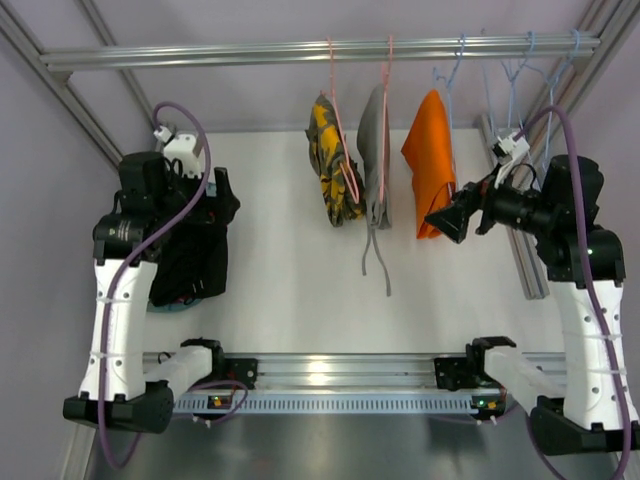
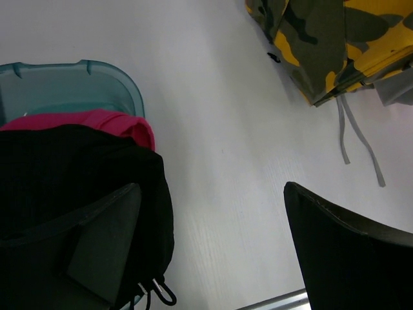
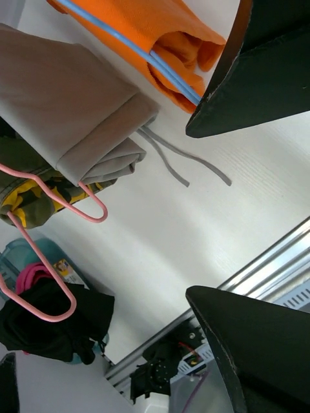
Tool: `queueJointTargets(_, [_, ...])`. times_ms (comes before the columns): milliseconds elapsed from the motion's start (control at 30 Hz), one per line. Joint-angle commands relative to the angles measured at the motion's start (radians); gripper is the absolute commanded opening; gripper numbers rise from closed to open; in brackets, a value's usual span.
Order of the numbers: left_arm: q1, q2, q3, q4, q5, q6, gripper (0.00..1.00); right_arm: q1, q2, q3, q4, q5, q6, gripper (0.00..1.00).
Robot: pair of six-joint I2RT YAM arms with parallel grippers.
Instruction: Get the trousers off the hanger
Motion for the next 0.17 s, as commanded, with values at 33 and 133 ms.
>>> queueJointTargets(33, [0.010,0.002,0.074,-0.003,-0.092,0.017,0.98,0.011,-0.081,-0.025,0.015,0.038,-0.070,0.99])
queueJointTargets(133, [0.021,0.014,0.102,-0.001,-0.087,0.017,0.98,0.011,-0.113,-0.034,0.004,0.061,-0.092,0.99])
